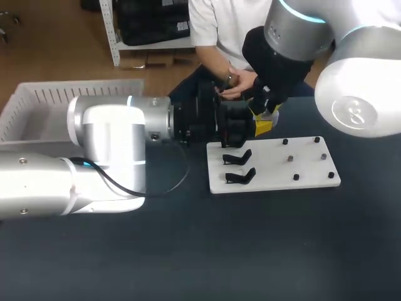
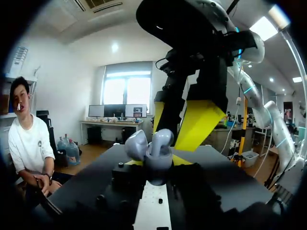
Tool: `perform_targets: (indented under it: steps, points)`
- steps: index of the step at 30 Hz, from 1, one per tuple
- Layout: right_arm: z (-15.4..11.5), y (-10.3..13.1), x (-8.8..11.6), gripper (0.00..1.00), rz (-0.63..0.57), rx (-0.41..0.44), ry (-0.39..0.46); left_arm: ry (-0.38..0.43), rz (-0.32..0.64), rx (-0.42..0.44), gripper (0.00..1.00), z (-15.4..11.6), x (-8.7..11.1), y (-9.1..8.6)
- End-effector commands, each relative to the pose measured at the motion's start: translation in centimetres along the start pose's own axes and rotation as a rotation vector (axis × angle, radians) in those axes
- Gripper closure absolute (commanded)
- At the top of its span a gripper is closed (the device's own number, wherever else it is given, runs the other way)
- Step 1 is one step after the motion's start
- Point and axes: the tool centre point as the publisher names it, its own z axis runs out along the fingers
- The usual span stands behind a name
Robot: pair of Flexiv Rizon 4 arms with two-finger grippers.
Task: Pick up each earbud case from the left stands, insert the matching earbuds, close the lid, and place the case in the box.
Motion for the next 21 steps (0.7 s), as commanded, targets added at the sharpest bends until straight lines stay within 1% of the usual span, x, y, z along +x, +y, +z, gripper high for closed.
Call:
perform_targets:
  steps: [1, 10, 17, 19, 20, 21]
  points:
    - [-0.2, -0.1, 0.1, 0.65, 0.004, 0.007, -0.009, -0.006, 0.004, -0.007, 1.0, 0.0, 0.1, -0.2]
    - [-0.4, 0.1, -0.2, 0.62, 0.002, 0.008, -0.021, -0.006, 0.004, -0.007, 1.0, 0.0, 0.1, -0.2]
    - [-2.0, -0.1, -0.6, 0.62, 0.032, -0.008, -0.056, -0.006, 0.004, -0.007, 1.0, 0.0, 0.1, -0.2]
    - [-2.5, 0.0, -0.4, 0.69, 0.039, -0.014, -0.06, -0.006, 0.004, -0.007, 1.0, 0.0, 0.1, -0.2]
    - [-2.6, 0.1, -0.2, 0.76, 0.041, -0.015, -0.06, -0.006, 0.004, -0.007, 1.0, 0.0, 0.1, -0.2]
    - [-2.7, 0.2, 0.0, 0.78, 0.042, -0.016, -0.059, -0.006, 0.004, -0.007, 1.0, 0.0, 0.1, -0.2]
